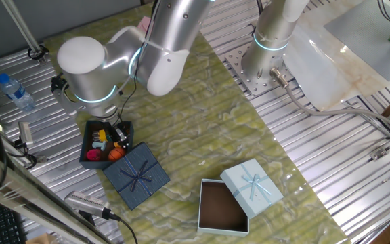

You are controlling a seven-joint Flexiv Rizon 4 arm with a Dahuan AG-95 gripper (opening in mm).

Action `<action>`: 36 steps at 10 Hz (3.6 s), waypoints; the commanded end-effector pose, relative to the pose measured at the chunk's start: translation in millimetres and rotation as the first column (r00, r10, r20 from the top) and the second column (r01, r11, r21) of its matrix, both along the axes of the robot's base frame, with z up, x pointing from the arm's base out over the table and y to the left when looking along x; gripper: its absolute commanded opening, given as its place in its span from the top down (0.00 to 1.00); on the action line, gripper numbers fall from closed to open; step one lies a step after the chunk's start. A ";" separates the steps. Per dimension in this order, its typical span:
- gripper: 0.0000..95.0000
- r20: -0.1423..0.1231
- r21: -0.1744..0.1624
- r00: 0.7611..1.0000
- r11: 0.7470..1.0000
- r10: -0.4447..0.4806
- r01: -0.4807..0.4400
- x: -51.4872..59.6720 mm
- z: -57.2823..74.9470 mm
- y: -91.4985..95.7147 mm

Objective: Take everything out of the gift box

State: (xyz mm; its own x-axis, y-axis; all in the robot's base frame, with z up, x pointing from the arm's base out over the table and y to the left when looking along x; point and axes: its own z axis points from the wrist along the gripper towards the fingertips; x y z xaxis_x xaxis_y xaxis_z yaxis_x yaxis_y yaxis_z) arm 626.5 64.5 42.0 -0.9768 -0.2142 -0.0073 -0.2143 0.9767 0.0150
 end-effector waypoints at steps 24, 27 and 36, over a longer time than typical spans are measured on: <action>0.60 -0.011 0.005 0.996 0.996 0.093 -0.093 -3.9 -5.1 -4.7; 0.40 -0.016 0.012 0.995 0.995 0.099 -0.098 -4.4 -2.6 -3.9; 0.60 -0.021 0.073 0.996 0.994 0.086 -0.084 -4.9 -11.3 -3.4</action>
